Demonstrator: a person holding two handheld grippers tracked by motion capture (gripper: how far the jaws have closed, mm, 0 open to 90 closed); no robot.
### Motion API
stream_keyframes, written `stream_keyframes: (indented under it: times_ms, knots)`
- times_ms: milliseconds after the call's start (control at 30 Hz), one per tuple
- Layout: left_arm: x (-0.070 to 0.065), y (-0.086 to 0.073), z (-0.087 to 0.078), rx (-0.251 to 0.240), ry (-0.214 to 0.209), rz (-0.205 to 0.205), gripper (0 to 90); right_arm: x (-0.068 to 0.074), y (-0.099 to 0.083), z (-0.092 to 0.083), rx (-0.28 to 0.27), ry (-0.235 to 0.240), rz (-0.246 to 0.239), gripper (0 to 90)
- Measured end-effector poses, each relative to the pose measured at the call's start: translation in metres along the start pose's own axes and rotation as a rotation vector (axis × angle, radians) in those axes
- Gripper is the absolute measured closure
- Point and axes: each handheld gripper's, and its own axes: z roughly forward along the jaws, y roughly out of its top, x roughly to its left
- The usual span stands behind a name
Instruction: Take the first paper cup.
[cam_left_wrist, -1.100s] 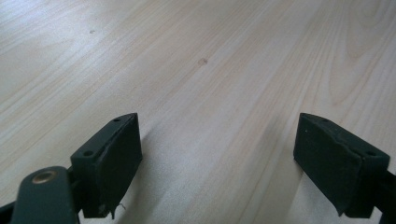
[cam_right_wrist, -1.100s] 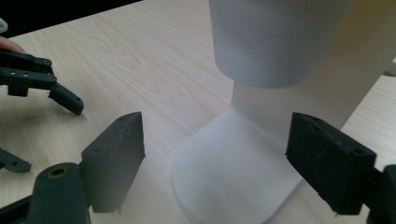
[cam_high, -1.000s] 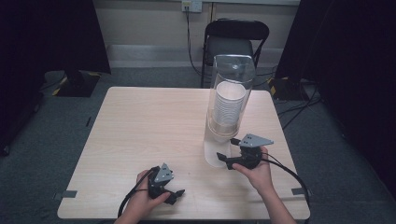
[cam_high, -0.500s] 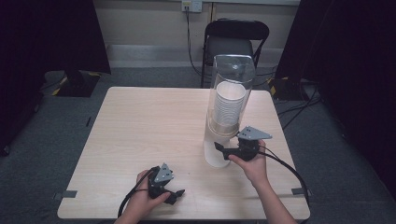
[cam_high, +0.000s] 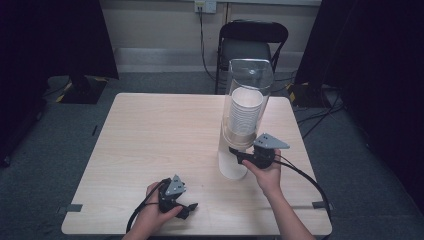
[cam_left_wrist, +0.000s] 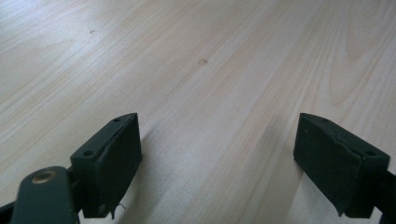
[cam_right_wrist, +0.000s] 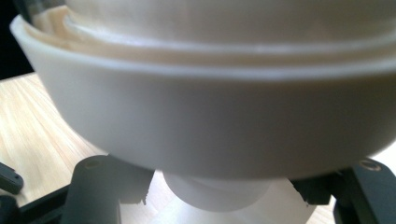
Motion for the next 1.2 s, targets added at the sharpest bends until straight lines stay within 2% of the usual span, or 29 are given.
stream_keyframes:
  times_ms: [133, 233, 267, 300, 333, 400, 433, 467, 500, 567, 600, 667, 733, 833, 1000, 1133, 1200]
  knots:
    - [0.000, 0.000, 0.000, -0.002, 0.002, 0.000, 14.8, 0.002, -0.003, 0.000, -0.014, -0.010, 0.010, 34.3]
    - [0.000, 0.000, 0.000, -0.003, 0.002, -0.001, 14.8, 0.000, -0.004, 0.000, -0.007, 0.003, 0.011, 35.3]
    - [0.000, 0.000, 0.000, -0.002, 0.003, 0.003, 14.8, 0.000, -0.006, 0.001, 0.035, 0.002, 0.009, 36.0]
    - [0.000, 0.000, 0.000, -0.002, 0.001, 0.002, 14.8, 0.000, -0.012, 0.005, 0.116, -0.014, -0.018, 36.4]
    - [0.000, 0.000, 0.000, -0.002, 0.002, 0.001, 14.8, -0.001, -0.029, 0.008, 0.156, -0.013, -0.022, 36.4]
    - [0.000, 0.000, 0.000, 0.002, 0.003, 0.000, 14.8, -0.005, -0.058, 0.008, 0.151, -0.002, 0.053, 36.2]
    - [0.000, 0.000, 0.000, 0.000, 0.000, 0.000, 14.7, -0.007, -0.058, 0.008, 0.171, 0.004, 0.042, 36.1]
    - [0.000, 0.000, 0.000, 0.004, 0.003, 0.001, 14.8, -0.010, -0.048, 0.004, 0.193, 0.000, -0.004, 35.8]
    - [0.000, 0.000, 0.000, 0.004, 0.002, 0.002, 14.8, -0.012, -0.042, 0.003, 0.210, 0.010, -0.018, 35.7]
    - [0.000, 0.000, 0.000, 0.003, 0.003, 0.001, 14.7, -0.014, -0.036, 0.000, 0.242, 0.043, -0.012, 35.4]
    - [0.000, 0.000, 0.000, 0.003, 0.003, 0.001, 14.8, -0.016, -0.036, -0.001, 0.255, 0.056, -0.019, 35.3]
    - [0.000, 0.000, 0.000, 0.000, 0.000, 0.000, 14.8, -0.018, -0.041, -0.004, 0.287, 0.051, -0.053, 35.1]
    - [0.000, 0.000, 0.000, 0.005, 0.002, 0.001, 14.8, -0.022, -0.050, -0.007, 0.310, 0.046, -0.049, 35.1]
    - [0.000, 0.000, 0.000, 0.004, 0.003, 0.001, 14.8, -0.031, -0.062, -0.016, 0.302, 0.042, 0.008, 35.0]
    - [0.000, 0.000, 0.000, 0.004, 0.002, 0.001, 14.7, -0.036, -0.069, -0.031, 0.334, 0.030, -0.002, 34.9]
    - [0.000, 0.000, 0.000, 0.004, 0.003, 0.001, 14.8, -0.037, -0.072, -0.041, 0.299, 0.023, 0.035, 34.7]
    - [0.000, 0.000, 0.000, -0.002, 0.001, 0.000, 14.7, -0.034, -0.071, -0.045, 0.282, 0.024, 0.019, 34.6]
